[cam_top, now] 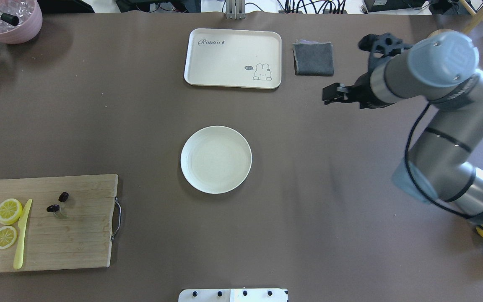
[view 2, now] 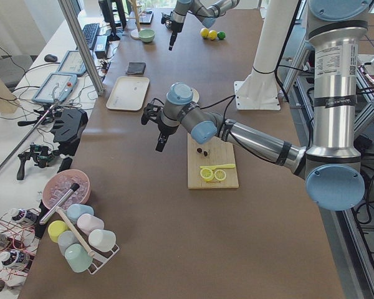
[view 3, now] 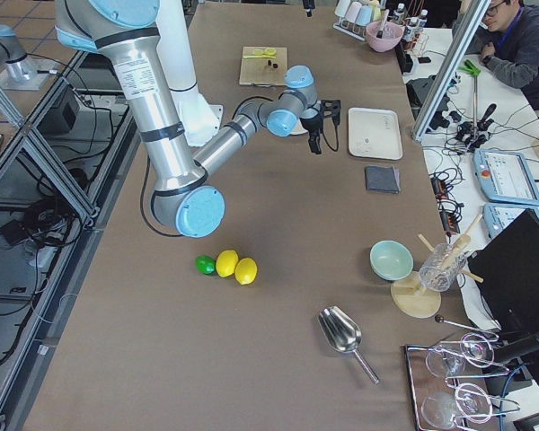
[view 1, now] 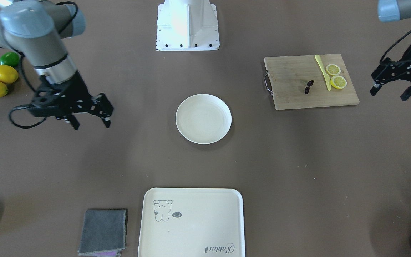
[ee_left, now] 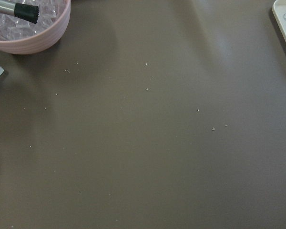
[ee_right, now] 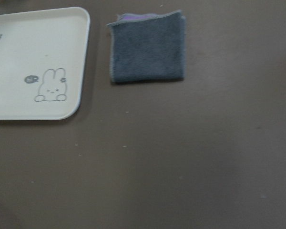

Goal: Place red cherry on plate
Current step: 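Retract the right gripper while the left arm reaches toward the cutting board, then lower the left gripper onto the dark red cherries and grasp them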

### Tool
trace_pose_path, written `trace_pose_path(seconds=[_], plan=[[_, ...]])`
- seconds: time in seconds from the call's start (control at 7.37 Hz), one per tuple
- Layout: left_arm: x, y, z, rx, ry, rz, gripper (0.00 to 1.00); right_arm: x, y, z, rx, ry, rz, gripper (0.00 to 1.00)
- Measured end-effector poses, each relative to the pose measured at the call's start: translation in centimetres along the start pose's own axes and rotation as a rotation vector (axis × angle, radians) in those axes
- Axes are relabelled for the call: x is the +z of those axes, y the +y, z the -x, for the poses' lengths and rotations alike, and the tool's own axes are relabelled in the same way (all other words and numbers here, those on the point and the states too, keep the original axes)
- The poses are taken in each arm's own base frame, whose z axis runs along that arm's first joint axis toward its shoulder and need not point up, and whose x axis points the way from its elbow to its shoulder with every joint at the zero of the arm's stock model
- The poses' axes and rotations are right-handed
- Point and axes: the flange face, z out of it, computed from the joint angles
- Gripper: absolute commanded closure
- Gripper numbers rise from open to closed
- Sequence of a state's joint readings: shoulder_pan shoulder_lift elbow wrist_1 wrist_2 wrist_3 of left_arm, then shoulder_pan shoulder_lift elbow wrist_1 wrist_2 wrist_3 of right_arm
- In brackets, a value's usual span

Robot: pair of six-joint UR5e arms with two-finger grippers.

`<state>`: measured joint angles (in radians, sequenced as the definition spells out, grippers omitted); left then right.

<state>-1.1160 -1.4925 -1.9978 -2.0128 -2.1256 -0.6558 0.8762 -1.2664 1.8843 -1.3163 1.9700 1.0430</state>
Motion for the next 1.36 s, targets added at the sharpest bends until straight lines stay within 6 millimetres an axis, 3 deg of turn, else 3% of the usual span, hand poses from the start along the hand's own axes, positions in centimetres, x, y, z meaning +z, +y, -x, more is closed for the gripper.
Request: trace_pose_path(seconds=[0.27, 0.41, 0.54, 0.68, 0.81, 1.36], plan=[[3.3, 4.6, -4.5, -0.001, -0.039, 0.046, 0.03, -4.4, -3.1, -12.1, -0.105, 0.014, 0.052, 0.00], [4.4, 7.1, -5.6, 0.014, -0.055, 0.076, 0.10, -5.9, -3.5, -17.3, -0.150, 0.029, 0.063, 0.00], [5.8, 9.3, -6.7, 0.045, -0.068, 0.105, 0.25, -6.7, -3.3, -21.4, -0.190, 0.050, 0.069, 0.00], [7.1, 11.2, -7.9, 0.083, -0.076, 0.129, 0.41, -7.1, -3.2, -23.8, -0.215, 0.065, 0.073, 0.00], [8.1, 12.6, -9.1, 0.115, -0.073, 0.152, 0.49, -7.2, -3.1, -24.8, -0.225, 0.073, 0.074, 0.00], [10.4, 15.8, -11.2, 0.182, -0.065, 0.214, 0.52, -7.2, -3.1, -25.5, -0.229, 0.083, 0.072, 0.00]])
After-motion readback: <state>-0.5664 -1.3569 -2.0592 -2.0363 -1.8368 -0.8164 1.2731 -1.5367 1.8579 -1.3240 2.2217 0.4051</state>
